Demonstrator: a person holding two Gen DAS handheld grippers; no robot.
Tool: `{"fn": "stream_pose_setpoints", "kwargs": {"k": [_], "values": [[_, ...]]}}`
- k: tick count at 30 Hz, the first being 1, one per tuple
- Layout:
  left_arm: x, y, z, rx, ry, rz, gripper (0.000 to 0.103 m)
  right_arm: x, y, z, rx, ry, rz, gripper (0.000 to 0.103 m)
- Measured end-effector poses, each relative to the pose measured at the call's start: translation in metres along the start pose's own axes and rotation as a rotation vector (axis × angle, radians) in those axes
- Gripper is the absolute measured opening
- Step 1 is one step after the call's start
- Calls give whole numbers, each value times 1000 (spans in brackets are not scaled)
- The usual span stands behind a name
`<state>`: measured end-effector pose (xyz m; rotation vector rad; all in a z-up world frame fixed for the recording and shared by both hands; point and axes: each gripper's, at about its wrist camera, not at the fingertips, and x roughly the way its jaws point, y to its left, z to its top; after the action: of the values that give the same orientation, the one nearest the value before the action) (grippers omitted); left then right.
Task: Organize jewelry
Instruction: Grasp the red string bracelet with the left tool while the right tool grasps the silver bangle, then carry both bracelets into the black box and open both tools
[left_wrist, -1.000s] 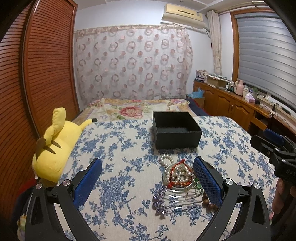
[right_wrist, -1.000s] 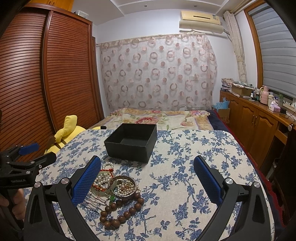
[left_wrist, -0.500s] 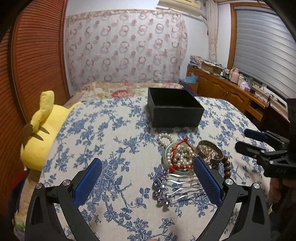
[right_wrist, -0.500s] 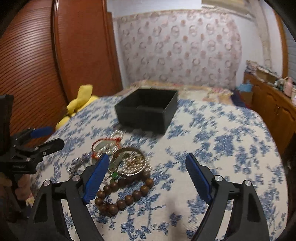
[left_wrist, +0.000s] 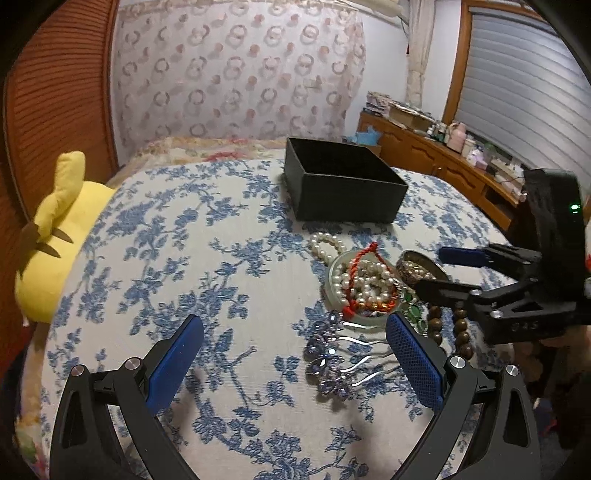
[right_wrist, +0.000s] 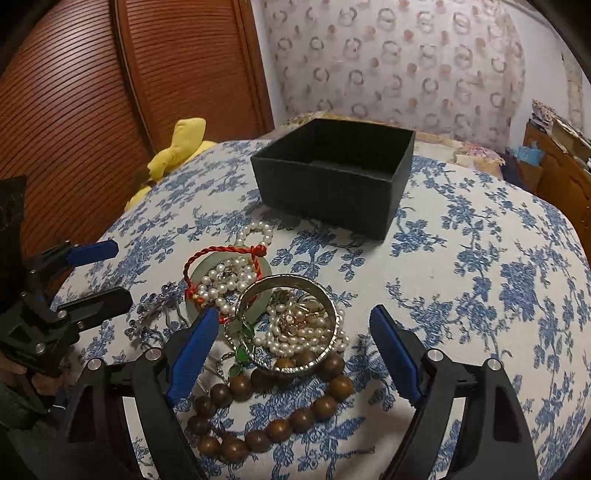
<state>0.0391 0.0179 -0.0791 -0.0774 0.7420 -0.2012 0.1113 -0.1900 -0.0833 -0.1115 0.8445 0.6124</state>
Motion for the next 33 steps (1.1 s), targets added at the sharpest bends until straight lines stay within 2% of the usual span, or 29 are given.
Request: {"fn": "stream_pose_setpoints", "kwargs": {"k": [2, 3, 5, 6, 9, 14, 16, 25, 27, 29, 30, 33], "values": [[1, -1, 1, 3, 4, -19, 84, 4, 0, 0, -7, 14, -7, 81], [3, -1, 3, 2, 9, -27, 83, 6, 0, 1, -9, 20, -6, 78], [4, -2, 6, -4, 5, -37, 76, 8, 0, 1, -16, 35, 8, 61], [4, -3, 8, -9, 2, -52, 73, 8, 0, 1, -19, 34, 16, 60], [7, -6, 16, -6, -4, -77, 66, 5, -1, -2, -17, 19, 9, 60], [23, -16, 24, 33, 30, -93, 43, -8, -8, -4, 8, -20, 2, 60], [29, -19, 28, 49, 44, -99, 39, -13, -10, -4, 14, -32, -2, 60], [49, -34, 41, 123, 71, -103, 39, -23, -14, -8, 22, -45, -7, 60], [53, -38, 42, 141, 78, -103, 29, -23, -14, -8, 22, -46, -7, 60], [55, -41, 42, 163, 95, -95, 7, -23, -14, -8, 23, -47, -7, 60], [55, -43, 42, 170, 102, -95, 3, -24, -14, -8, 23, -49, -7, 60], [46, -45, 45, 180, 79, -109, 2, -26, -15, -7, 23, -54, -4, 60]]}}
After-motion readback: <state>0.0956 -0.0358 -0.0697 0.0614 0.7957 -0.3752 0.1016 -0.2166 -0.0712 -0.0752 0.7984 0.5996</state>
